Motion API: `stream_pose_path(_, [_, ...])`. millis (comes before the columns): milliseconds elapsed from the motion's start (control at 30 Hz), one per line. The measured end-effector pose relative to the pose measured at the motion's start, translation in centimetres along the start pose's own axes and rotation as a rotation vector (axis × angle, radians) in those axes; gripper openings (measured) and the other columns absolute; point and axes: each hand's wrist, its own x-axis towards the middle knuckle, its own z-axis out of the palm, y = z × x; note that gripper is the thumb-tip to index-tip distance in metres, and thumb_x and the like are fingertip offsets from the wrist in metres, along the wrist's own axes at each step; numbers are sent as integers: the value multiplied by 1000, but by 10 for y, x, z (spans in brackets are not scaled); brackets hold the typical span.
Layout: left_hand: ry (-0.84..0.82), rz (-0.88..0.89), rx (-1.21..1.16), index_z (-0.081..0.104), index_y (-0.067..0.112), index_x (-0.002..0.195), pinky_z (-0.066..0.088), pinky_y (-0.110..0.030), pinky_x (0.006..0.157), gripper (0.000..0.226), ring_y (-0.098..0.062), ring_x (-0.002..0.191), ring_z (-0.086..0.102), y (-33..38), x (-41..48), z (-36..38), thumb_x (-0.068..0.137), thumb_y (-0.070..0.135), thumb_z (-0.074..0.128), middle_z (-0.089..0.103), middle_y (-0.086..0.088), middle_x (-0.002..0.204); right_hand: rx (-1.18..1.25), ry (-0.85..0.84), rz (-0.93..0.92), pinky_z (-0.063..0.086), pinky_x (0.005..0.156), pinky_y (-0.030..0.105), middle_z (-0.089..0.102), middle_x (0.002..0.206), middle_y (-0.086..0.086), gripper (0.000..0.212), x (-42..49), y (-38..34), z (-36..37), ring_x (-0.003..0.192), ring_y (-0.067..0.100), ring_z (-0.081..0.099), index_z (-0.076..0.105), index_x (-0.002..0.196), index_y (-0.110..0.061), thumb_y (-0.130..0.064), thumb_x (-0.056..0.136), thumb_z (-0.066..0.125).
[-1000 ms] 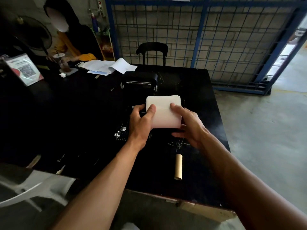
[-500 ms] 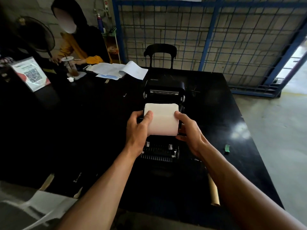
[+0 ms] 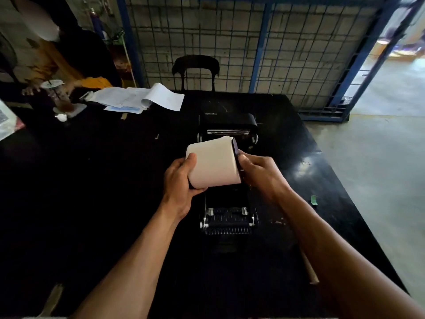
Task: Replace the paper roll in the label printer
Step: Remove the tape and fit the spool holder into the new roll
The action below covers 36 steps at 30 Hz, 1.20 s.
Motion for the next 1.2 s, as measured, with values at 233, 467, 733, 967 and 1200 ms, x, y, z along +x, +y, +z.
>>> stream_pose_path(233, [-67, -44, -120, 61, 13, 120, 55, -61, 83, 36, -36, 109, 63, 6, 6, 11, 94, 37, 58, 62, -15, 123, -207, 119, -116, 50, 56, 22, 78, 82, -9, 17, -5, -17, -14, 68, 2, 71, 58, 99, -43, -45, 87, 69])
stream_pose_path(467, [-79, -36, -153, 64, 17, 118, 53, -63, 87, 31, -36, 113, 60, 4, 3, 25, 96, 37, 54, 60, -16, 127, -166, 124, -130, 60, 76, 39, 80, 99, 0, 41, -15, -26, -21, 89, 15, 77, 60, 125, -27, -36, 88, 76])
stream_pose_path(733, [-79, -22, -136, 63, 20, 114, 51, -64, 89, 25, -36, 111, 60, 5, 3, 31, 97, 35, 53, 61, -15, 123, -198, 138, -180, 59, 78, 39, 82, 85, -7, 26, -20, -30, -24, 79, 19, 76, 49, 100, -38, -31, 91, 73])
stream_pose_path(967, [-72, -41, -149, 64, 19, 115, 52, -64, 87, 27, -36, 111, 61, 5, 3, 29, 96, 35, 56, 61, -15, 123, -104, 89, -112, 50, 57, 11, 81, 79, -8, 27, -27, -41, -28, 64, 0, 70, 60, 103, -29, -21, 86, 79])
stream_pose_path(1200, [-92, -86, -208, 65, 24, 112, 54, -62, 84, 24, -36, 110, 62, 2, 2, 28, 94, 37, 59, 61, -13, 122, 6, 85, -46, 56, 66, 32, 78, 78, -4, 24, -27, -49, -29, 70, 8, 72, 73, 94, -34, -20, 79, 85])
